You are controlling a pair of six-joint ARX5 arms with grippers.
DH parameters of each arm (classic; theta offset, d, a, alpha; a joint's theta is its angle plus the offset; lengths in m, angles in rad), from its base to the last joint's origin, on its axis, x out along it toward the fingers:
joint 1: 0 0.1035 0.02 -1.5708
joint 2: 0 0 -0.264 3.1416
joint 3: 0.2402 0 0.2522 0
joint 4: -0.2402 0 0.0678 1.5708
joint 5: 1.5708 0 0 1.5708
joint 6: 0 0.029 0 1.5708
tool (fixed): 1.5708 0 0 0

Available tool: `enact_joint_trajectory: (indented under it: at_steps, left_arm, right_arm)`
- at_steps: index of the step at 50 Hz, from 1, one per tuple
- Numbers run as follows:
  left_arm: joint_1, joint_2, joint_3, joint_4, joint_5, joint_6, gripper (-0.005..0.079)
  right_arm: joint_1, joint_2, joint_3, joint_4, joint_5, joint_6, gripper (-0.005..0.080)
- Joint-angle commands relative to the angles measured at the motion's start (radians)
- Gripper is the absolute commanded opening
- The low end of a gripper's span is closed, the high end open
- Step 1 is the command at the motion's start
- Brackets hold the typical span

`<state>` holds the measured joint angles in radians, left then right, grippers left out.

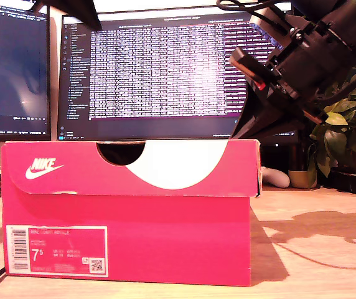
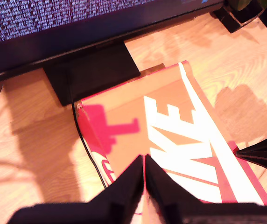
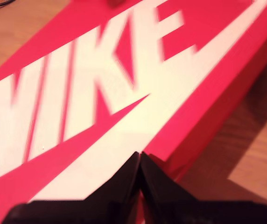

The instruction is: Close the red shoebox by pushing the lid with your left arm and holding the box in place with your right arm

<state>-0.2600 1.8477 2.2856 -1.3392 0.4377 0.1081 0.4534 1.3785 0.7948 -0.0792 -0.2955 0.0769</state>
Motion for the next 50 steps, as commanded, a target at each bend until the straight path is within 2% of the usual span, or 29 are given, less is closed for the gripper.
enact_joint_trajectory:
  at_steps: [1, 11, 17, 24, 37, 50]
  left_arm:
    - [-0.003, -0.101, -0.006, 0.022, -0.005, 0.000, -0.0019]
    - [0.019, -0.193, -0.007, 0.029, -0.013, -0.003, -0.0019]
    - [0.038, -0.222, -0.009, -0.021, -0.018, -0.003, -0.0019]
    - [0.060, -0.300, -0.064, -0.021, -0.036, -0.010, -0.0019]
    - [0.154, -0.484, -0.306, 0.017, -0.064, -0.010, -0.0019]
    - [0.221, -0.673, -0.607, 0.158, -0.045, -0.017, -0.0019]
  right_arm:
    - [-0.002, 0.005, -0.002, 0.029, 0.008, -0.006, -0.0013]
    - [-0.009, -0.027, -0.002, 0.050, 0.008, -0.007, -0.0012]
    - [-0.009, -0.040, -0.002, 0.048, 0.008, -0.027, -0.0012]
    - [-0.010, -0.050, -0.002, 0.050, 0.011, -0.032, -0.0012]
    - [-0.011, -0.142, -0.002, 0.090, 0.058, -0.050, -0.0013]
    - [-0.037, -0.333, -0.002, 0.074, 0.218, -0.050, -0.0012]
